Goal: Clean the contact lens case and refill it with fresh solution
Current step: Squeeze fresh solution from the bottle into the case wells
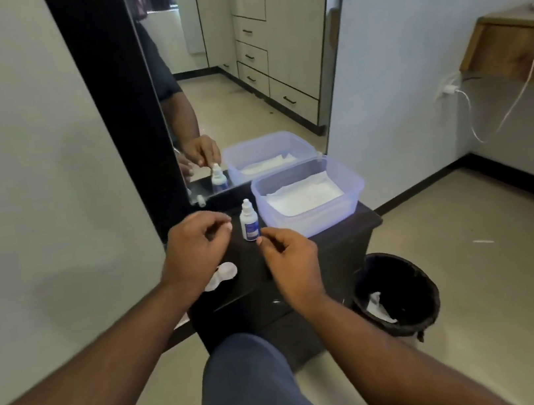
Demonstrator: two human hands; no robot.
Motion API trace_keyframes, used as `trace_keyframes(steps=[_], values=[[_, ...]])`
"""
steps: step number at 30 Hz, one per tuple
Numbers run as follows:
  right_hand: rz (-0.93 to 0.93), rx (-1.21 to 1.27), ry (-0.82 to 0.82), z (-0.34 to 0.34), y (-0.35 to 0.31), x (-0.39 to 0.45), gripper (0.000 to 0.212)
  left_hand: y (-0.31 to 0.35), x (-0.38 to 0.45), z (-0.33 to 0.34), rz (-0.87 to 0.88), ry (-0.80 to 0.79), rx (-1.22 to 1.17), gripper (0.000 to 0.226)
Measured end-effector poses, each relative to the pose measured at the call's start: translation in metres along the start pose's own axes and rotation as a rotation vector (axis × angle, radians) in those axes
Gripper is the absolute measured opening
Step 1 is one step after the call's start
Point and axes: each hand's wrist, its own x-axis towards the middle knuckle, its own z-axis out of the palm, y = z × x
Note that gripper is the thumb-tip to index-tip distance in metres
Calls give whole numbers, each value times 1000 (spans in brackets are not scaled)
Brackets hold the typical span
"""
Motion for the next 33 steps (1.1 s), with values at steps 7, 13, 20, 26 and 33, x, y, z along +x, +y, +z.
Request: trace_keyframes(steps=[7, 13, 20, 26, 33], values=[[83, -65, 88, 32, 1, 18, 10, -3, 19, -1, -162, -166, -142, 39], [87, -199, 26, 42, -1, 37, 16, 2, 36, 3, -214, -237, -281, 42], [41, -137, -62, 50, 1, 38, 12, 2, 48, 7, -243, -367, -333, 40], [72, -126, -79, 47, 2, 40, 18, -6, 49, 6, -209, -382, -326, 28], [96, -142, -86, 48, 0, 41, 28, -16, 41, 16, -166, -156, -233, 22]])
